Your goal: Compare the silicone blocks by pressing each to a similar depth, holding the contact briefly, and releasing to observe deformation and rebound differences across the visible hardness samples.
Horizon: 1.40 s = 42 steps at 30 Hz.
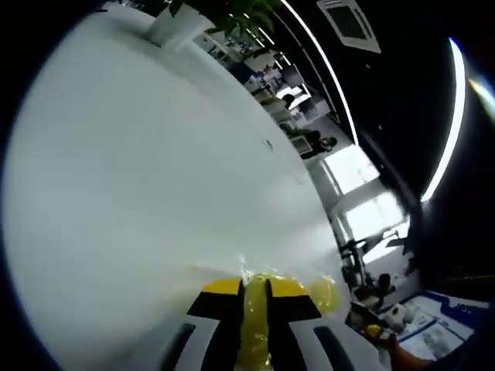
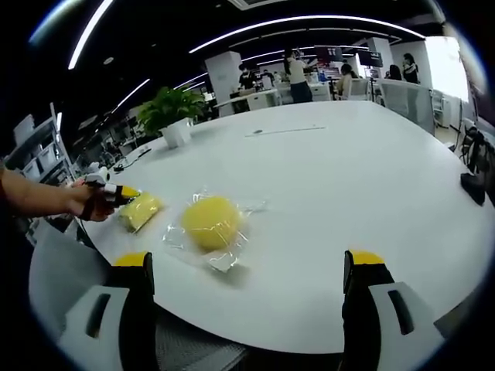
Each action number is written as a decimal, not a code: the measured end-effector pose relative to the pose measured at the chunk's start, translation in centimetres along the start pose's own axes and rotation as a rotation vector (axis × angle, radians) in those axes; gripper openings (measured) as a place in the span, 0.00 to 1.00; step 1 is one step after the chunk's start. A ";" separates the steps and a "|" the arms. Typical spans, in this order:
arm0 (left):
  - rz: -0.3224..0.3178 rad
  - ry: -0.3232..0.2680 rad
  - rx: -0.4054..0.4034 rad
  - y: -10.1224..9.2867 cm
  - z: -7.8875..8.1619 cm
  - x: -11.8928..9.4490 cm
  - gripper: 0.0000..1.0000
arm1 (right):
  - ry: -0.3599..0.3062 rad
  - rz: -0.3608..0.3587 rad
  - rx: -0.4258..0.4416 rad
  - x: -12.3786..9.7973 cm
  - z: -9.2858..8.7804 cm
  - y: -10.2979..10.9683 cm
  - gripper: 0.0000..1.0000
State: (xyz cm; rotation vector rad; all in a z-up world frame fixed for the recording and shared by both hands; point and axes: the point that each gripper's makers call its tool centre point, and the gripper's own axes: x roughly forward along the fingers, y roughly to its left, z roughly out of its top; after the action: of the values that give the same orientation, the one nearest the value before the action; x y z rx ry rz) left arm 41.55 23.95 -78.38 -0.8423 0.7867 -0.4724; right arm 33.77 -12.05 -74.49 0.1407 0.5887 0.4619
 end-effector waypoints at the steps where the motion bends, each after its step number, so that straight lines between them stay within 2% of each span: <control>1: 0.001 0.003 -0.013 0.0 -0.1 0.0 0.06 | 0.001 0.000 0.000 0.0 0.0 0.0 0.96; 5: -0.008 0.008 -0.034 -0.2 -0.1 -0.2 0.00 | 0.001 -0.003 0.000 0.0 0.0 0.0 0.96; 9: -0.011 0.021 0.029 -0.2 -0.3 -0.1 0.00 | 0.000 -0.004 0.004 0.1 -0.1 -0.1 0.96; 10: -0.014 0.019 0.052 -0.3 -0.2 -0.1 0.00 | 0.000 -0.004 0.003 0.1 -0.1 -0.1 0.96; 11: -0.014 0.014 0.108 -0.2 -0.1 -0.1 0.00 | 0.000 -0.003 0.003 0.1 0.0 -0.1 0.96; 12: -0.008 0.015 0.123 -0.3 -0.2 -0.1 0.00 | -0.001 -0.002 0.003 0.2 0.0 -0.1 0.96; 14: -0.016 0.016 0.116 -0.7 -0.3 -0.1 0.00 | -0.003 -0.002 0.003 0.3 0.1 0.0 0.96; 17: -0.023 0.021 0.055 -0.8 -0.3 0.0 0.00 | -0.006 0.000 0.002 0.4 0.3 0.1 0.96; 19: -0.038 0.016 0.054 -1.3 -0.3 -0.2 0.00 | -0.008 0.002 0.001 0.4 0.4 0.1 0.96; 21: -0.040 0.001 0.081 -1.8 -0.2 -0.3 0.00 | -0.010 0.003 0.003 0.4 0.5 0.2 0.96; 28: -0.094 -0.080 0.096 -3.7 1.4 -1.1 0.00 | -0.012 0.008 0.002 0.5 0.5 0.4 0.96; 32: -0.131 -0.110 0.177 -5.1 1.8 -1.7 0.00 | -0.017 0.019 0.004 0.5 0.6 0.7 0.96; 33: -0.126 -0.109 0.194 -5.2 1.8 -1.8 0.00 | -0.018 0.022 0.004 0.5 0.7 0.7 0.94; 34: -0.068 -0.108 0.269 -4.7 1.9 -1.9 0.00 | -0.017 0.032 0.002 0.5 0.7 0.9 0.90; 35: -0.047 -0.095 0.308 -4.6 1.7 -1.9 0.00 | -0.016 0.038 0.000 0.5 0.6 1.0 0.90; 37: -0.063 -0.084 0.362 -5.9 1.2 -1.9 0.00 | -0.026 0.049 -0.002 0.6 0.8 1.3 0.92; 42: -0.085 -0.087 0.398 -7.7 1.2 -1.9 0.00 | -0.059 0.082 0.006 0.6 1.4 2.1 0.96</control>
State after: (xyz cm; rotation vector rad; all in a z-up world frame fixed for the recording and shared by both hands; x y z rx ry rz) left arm 40.74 21.27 -70.89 -0.5223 0.5524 -0.6394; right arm 34.22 -9.90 -73.11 0.1839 0.5278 0.5336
